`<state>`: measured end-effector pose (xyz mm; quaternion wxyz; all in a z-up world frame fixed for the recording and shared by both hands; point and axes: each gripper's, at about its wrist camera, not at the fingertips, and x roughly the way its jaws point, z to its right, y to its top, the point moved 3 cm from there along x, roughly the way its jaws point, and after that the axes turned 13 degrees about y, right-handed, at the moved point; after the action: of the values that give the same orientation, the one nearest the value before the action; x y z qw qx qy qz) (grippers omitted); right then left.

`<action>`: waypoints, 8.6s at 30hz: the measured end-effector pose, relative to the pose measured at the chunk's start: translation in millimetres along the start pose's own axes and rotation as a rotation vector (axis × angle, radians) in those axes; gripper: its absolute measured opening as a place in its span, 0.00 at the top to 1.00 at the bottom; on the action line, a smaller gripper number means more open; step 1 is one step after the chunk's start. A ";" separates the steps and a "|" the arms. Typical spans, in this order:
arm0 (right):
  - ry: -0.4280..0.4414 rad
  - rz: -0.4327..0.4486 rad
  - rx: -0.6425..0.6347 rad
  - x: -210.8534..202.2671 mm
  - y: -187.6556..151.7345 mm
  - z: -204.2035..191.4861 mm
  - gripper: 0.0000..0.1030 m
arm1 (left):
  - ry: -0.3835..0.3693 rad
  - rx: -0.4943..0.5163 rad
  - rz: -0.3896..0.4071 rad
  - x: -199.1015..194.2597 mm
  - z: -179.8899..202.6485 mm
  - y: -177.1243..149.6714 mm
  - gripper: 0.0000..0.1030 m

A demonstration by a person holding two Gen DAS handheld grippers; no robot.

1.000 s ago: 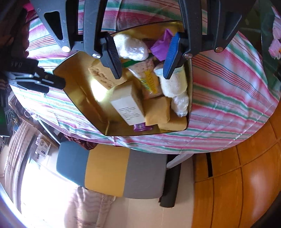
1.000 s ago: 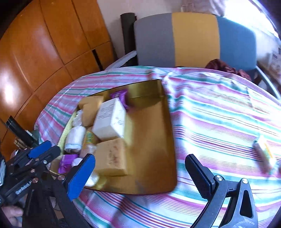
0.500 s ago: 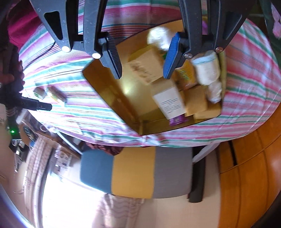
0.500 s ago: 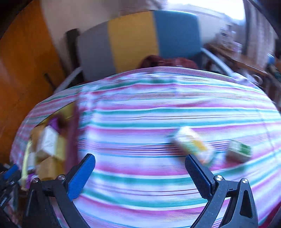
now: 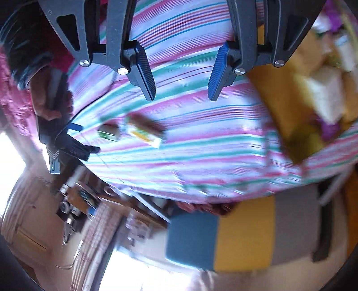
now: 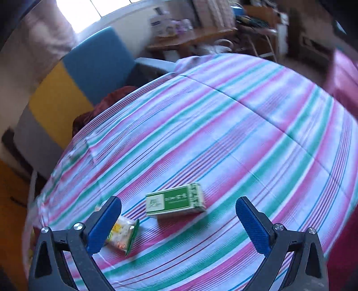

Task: Organize objects

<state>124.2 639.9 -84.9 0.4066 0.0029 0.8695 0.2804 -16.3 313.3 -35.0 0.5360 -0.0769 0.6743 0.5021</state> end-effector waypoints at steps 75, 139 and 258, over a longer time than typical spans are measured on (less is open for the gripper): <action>-0.147 -0.143 -0.260 66.7 -19.8 -18.9 0.12 | -0.014 0.160 -0.019 101.6 74.0 -46.7 0.60; -0.118 -0.260 -0.557 79.7 -59.9 -63.9 0.30 | 0.127 -0.108 0.155 -29.0 -37.1 -32.5 0.68; 0.341 -0.077 -0.936 -27.8 -290.0 -336.6 0.00 | 0.720 -0.396 0.244 -117.5 -213.6 -104.5 0.37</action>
<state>-31.0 225.7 -35.0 0.2265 -0.2581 0.7040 0.6217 -38.6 49.4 -20.0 0.1778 -0.2683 0.7133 0.6226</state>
